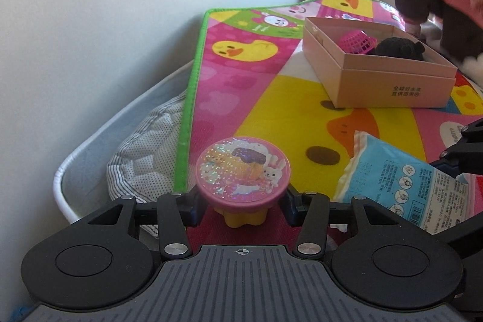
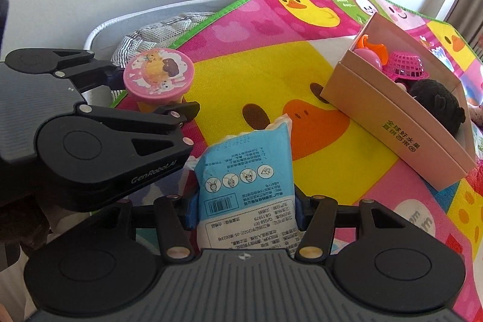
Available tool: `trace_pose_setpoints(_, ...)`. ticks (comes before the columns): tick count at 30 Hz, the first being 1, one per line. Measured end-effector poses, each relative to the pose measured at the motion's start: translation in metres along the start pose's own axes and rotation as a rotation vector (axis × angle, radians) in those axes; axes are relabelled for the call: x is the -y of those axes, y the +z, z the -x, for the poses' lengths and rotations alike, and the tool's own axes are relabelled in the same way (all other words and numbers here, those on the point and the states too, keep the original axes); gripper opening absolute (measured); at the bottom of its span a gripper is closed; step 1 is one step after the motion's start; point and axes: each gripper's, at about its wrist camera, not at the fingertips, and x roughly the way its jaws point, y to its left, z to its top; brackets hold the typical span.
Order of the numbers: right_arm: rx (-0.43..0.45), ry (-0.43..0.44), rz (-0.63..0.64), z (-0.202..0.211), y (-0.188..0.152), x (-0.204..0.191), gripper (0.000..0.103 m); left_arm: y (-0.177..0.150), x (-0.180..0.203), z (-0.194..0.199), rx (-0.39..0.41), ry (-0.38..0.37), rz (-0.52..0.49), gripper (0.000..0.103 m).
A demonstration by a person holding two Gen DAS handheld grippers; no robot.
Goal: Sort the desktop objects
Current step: 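Carry the packet with the right tool while the left carries the cup, dropping both into the box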
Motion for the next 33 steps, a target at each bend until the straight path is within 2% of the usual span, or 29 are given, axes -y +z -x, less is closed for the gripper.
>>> trace_pose_setpoints(4, 0.002, 0.013, 0.004, 0.006, -0.006, 0.004, 0.055, 0.000, 0.000, 0.001, 0.003, -0.002, -0.006, 0.048)
trace_pose_setpoints(7, 0.004, 0.002, 0.004, 0.012, -0.014, 0.008, 0.055, 0.002, 0.002, 0.003, 0.005, -0.008, -0.008, 0.047)
trace_pose_setpoints(14, 0.031, -0.047, -0.021, 0.033, -0.023, 0.033, 0.054, 0.009, 0.014, 0.015, 0.013, -0.078, -0.021, 0.047)
trace_pose_setpoints(18, 0.078, -0.076, -0.068, 0.056, -0.021, 0.056, 0.054, 0.024, 0.020, 0.027, 0.050, -0.113, -0.019, 0.047)
trace_pose_setpoints(23, 0.230, -0.128, -0.130, 0.096, -0.011, 0.082, 0.053, 0.055, 0.034, 0.038, 0.110, -0.157, -0.015, 0.047)
trace_pose_setpoints(27, 0.366, -0.180, -0.204, 0.126, 0.017, 0.115, 0.053, 0.097, 0.049, 0.038, 0.159, -0.194, -0.023, 0.047)
trace_pose_setpoints(31, 0.473, -0.208, -0.241, 0.153, 0.063, 0.158, 0.054, 0.153, 0.068, 0.037, 0.293, -0.218, -0.055, 0.048)
trace_pose_setpoints(32, 0.480, -0.200, -0.242, 0.153, 0.074, 0.168, 0.055, 0.165, 0.073, 0.033, 0.328, -0.225, -0.065, 0.057)
trace_pose_setpoints(33, 0.475, -0.188, -0.248, 0.151, 0.085, 0.178, 0.067, 0.173, 0.078, 0.026, 0.339, -0.229, -0.081, 0.071)
